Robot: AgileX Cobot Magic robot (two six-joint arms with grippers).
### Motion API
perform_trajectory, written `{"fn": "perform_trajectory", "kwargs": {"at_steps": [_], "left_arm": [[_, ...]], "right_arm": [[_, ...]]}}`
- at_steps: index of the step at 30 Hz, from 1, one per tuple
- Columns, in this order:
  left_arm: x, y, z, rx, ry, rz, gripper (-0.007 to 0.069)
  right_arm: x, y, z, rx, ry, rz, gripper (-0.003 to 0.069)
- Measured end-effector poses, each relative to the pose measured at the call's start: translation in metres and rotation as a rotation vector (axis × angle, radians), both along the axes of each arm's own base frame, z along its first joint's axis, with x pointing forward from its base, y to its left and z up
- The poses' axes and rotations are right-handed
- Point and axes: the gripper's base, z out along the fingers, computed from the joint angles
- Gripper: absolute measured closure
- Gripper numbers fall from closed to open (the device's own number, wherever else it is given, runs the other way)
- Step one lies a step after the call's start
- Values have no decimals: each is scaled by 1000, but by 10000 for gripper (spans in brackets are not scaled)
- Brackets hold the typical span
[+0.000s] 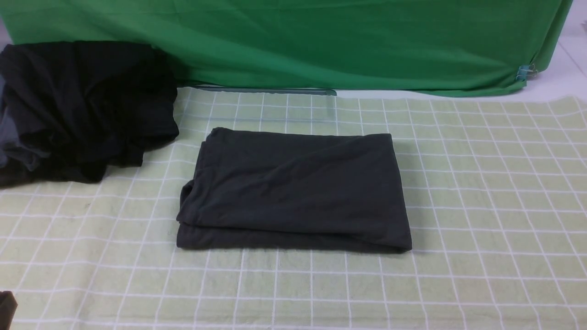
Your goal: Fold a long-sleeved shirt over a green coffee tablecloth.
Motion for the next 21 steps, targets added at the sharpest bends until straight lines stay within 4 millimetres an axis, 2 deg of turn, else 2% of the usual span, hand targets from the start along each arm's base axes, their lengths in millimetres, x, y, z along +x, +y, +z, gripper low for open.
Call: {"fn": "perform_trajectory", "kwargs": {"at_steps": [16,20,21], "left_arm": [[0,0,0,0,-1,0,623],[0,0,0,0,-2,0,623],[0,0,0,0,-2,0,623]], "right_arm": [[0,0,0,-11,-3,-9,445],[7,3,-12,-58,49,-90,439],[13,5,-22,-77,90,-150,435]]}}
